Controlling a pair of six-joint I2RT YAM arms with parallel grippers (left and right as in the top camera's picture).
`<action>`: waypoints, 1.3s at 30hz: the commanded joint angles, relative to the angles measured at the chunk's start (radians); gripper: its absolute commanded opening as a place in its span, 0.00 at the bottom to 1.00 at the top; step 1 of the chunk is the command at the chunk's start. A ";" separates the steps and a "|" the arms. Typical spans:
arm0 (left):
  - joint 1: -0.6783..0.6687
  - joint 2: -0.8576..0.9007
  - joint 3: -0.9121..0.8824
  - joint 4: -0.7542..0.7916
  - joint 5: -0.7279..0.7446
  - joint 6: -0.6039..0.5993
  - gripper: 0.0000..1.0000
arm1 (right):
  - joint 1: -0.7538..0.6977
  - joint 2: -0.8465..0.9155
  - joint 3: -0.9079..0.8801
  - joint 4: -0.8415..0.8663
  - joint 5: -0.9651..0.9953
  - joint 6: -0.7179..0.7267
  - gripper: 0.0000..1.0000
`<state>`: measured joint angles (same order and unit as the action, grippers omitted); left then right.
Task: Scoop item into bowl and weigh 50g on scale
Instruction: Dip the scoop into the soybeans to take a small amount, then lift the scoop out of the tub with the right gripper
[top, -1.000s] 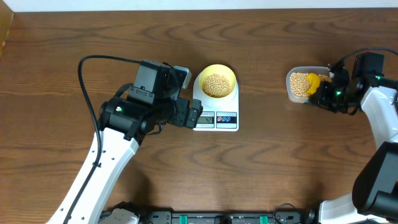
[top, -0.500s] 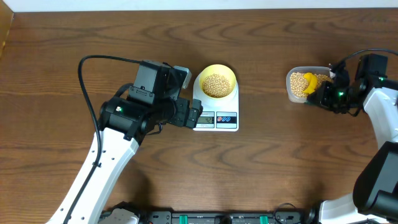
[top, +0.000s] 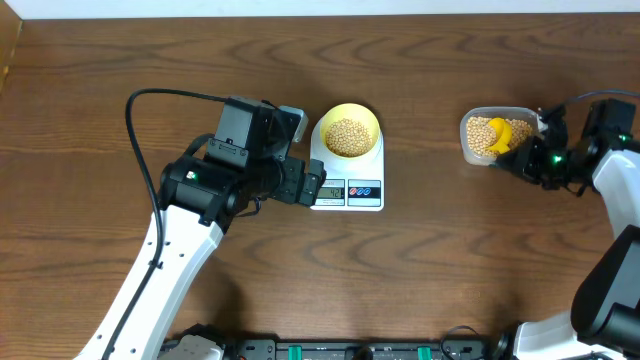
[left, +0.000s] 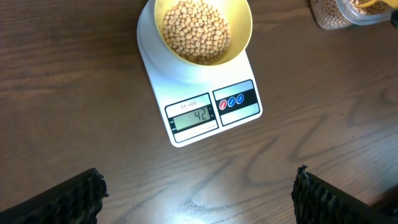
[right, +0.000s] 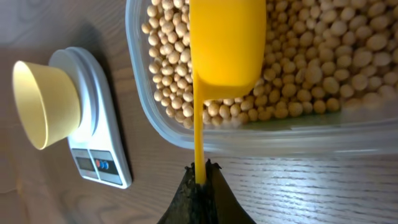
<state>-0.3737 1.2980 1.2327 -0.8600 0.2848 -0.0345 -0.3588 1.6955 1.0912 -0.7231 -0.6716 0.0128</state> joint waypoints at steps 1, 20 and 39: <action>0.003 -0.009 0.028 -0.002 -0.006 -0.012 0.98 | -0.023 0.013 -0.038 0.018 -0.109 -0.018 0.01; 0.003 -0.009 0.028 -0.002 -0.006 -0.012 0.98 | -0.155 0.013 -0.053 0.024 -0.451 -0.018 0.01; 0.003 -0.009 0.028 -0.002 -0.006 -0.012 0.98 | -0.267 0.013 -0.053 -0.086 -0.499 -0.024 0.01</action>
<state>-0.3737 1.2980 1.2327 -0.8600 0.2848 -0.0341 -0.6106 1.6955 1.0451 -0.8013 -1.1069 0.0101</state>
